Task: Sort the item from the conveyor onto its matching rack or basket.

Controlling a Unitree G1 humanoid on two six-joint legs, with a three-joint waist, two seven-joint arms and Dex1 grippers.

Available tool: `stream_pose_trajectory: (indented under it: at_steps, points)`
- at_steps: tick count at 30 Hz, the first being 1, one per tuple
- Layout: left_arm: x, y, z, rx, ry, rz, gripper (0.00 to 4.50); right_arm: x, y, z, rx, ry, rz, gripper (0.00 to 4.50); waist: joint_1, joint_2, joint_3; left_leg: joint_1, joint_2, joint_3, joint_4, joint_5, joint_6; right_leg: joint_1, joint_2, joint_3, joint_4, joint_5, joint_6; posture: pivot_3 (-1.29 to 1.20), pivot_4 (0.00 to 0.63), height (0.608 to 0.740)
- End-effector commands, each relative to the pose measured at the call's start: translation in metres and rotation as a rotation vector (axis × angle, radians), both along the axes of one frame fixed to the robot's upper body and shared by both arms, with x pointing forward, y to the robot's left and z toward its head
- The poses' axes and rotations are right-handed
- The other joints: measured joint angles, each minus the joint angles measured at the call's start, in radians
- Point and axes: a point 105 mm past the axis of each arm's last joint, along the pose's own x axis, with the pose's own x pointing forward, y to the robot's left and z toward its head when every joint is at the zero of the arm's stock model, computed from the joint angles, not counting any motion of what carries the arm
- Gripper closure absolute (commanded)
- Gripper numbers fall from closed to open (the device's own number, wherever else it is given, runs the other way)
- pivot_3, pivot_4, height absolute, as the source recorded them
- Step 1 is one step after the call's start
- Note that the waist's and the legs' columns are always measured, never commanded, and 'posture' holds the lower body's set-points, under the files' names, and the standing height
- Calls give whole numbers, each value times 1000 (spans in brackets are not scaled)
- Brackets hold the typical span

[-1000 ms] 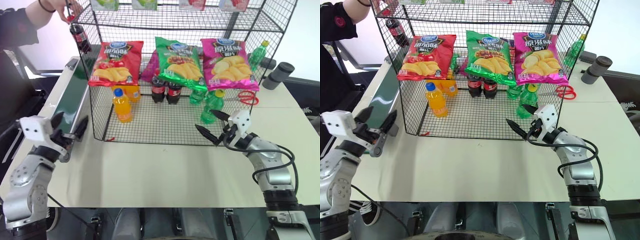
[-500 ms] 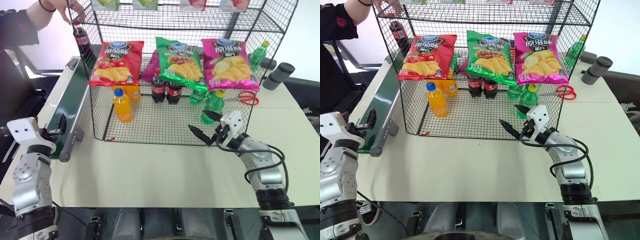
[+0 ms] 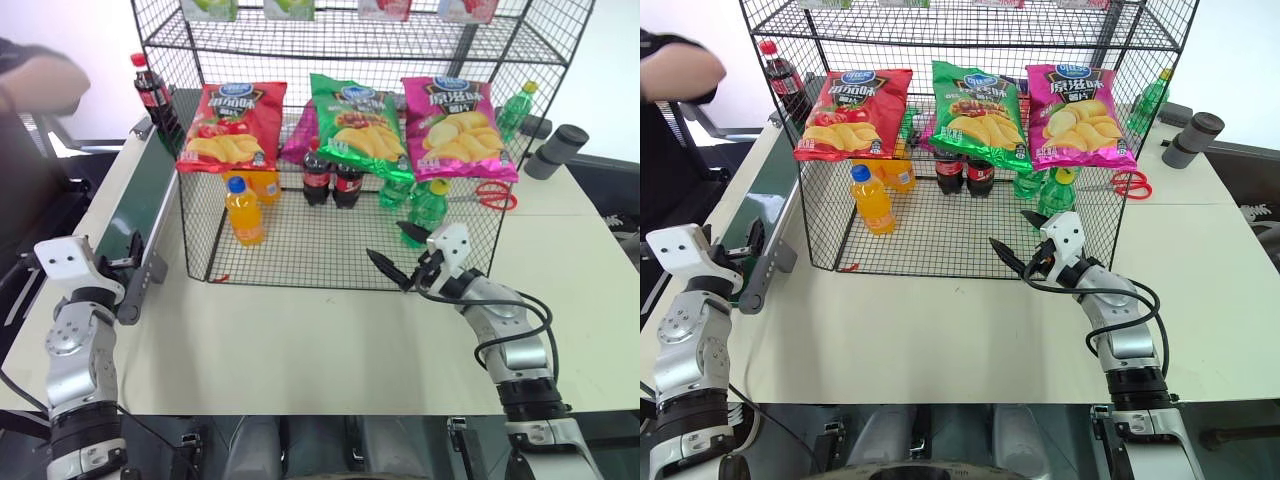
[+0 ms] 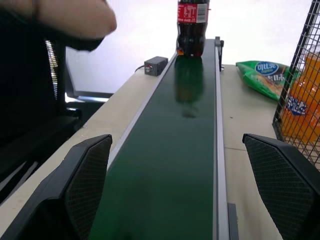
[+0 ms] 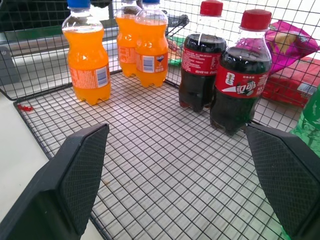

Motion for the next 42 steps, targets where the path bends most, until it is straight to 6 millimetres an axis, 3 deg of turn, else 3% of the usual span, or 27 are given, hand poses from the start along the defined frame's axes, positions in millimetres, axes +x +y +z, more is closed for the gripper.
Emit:
stream_pose_trajectory:
  at_steps: [1,31,42]
  points:
    - [-3,5,5,5,-31,19,0,1,-1,13,25,6,-6,13,0,0,0,0,0,0,0,0,0,0,0,0,0,0,0,0,150,740]
    - [3,3,-5,-6,-24,7,0,-25,20,15,58,-19,172,13,0,0,0,0,0,0,0,0,0,0,0,0,0,0,0,0,150,740]
    - [-5,15,-1,17,-31,70,0,-26,25,9,13,-11,187,13,0,0,0,0,0,0,0,0,0,0,0,0,0,0,0,0,150,740]
